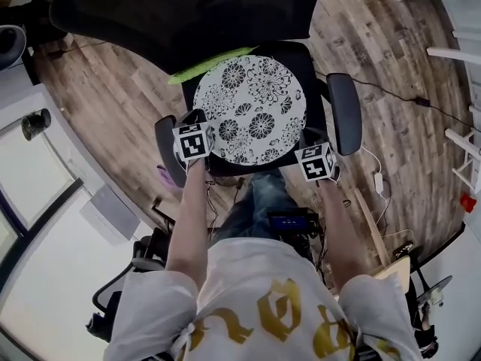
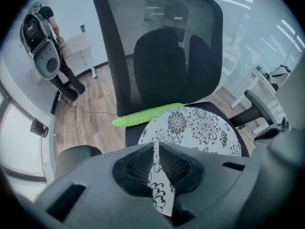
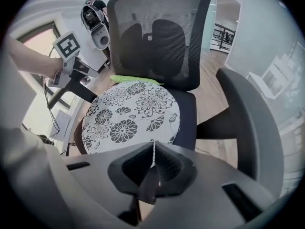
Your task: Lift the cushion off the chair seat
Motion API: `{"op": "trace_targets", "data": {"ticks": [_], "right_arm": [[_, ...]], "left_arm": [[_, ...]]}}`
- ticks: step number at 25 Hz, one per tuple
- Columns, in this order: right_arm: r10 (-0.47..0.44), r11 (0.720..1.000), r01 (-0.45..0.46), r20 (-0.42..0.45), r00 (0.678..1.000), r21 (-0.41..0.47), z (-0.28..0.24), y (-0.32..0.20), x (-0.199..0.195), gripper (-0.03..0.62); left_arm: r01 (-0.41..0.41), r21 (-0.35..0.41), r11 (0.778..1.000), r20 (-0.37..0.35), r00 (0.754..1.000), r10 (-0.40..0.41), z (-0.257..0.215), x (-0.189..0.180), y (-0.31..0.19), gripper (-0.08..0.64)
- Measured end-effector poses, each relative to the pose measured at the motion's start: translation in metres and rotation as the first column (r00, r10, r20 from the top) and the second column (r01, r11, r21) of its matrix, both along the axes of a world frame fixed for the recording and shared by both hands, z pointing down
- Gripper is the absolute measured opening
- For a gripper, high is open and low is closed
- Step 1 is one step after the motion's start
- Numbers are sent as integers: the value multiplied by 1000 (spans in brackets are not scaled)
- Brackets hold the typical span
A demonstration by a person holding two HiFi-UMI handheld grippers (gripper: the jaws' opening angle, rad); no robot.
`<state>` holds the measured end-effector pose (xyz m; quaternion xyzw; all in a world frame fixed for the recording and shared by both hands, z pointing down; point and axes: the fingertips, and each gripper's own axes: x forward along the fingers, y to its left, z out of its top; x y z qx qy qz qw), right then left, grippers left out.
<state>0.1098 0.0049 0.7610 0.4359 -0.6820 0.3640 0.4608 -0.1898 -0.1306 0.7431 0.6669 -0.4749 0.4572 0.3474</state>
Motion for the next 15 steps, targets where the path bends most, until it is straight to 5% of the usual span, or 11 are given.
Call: {"op": "trace_targets", "data": {"ticks": [13,15], "right_arm": [[2,1000,-1,85,996,-14,42,1,-13,15],[4,1000,-3,84,996,-15,47,1,-12,70]], "left_arm": [[-53,-5,999,66,996,53,51,11,-22,114],[-64,-24,998,81,995,66,61,15,-22,124]]}}
